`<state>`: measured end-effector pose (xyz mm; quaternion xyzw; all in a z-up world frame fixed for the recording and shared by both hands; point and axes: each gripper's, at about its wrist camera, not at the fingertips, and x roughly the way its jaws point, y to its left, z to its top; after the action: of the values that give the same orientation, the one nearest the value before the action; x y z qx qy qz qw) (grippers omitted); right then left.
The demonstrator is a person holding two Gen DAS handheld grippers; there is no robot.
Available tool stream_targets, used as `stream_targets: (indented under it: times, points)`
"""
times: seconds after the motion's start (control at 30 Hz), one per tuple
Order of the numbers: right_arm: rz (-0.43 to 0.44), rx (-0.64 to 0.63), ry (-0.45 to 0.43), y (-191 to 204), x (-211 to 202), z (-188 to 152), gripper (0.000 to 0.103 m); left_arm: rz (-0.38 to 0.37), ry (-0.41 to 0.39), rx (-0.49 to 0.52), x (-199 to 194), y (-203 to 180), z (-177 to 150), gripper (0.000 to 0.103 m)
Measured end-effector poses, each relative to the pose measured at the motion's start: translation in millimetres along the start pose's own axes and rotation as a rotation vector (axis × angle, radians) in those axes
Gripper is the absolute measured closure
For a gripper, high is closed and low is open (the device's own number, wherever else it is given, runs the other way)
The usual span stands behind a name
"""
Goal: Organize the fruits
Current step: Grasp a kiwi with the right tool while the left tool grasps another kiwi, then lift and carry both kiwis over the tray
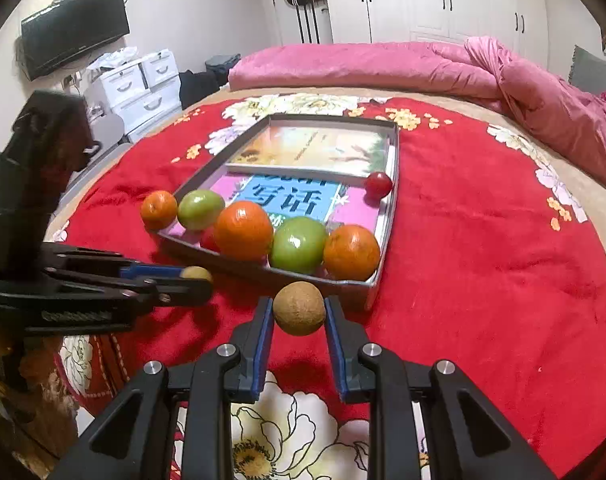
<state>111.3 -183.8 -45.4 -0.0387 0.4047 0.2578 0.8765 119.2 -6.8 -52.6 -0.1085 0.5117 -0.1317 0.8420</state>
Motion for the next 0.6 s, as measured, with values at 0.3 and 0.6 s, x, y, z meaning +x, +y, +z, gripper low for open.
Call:
stream_targets:
  times: [0.3, 0.6]
  points:
    - [-0.025, 0.002, -0.052, -2, -12, 13, 0.077, 0.094, -0.141, -0.007, -51, 21, 23, 0.080]
    - [-0.047, -0.020, -0.096, 0, -14, 34, 0.077, 0.107, -0.172, -0.013, -55, 26, 34, 0.080]
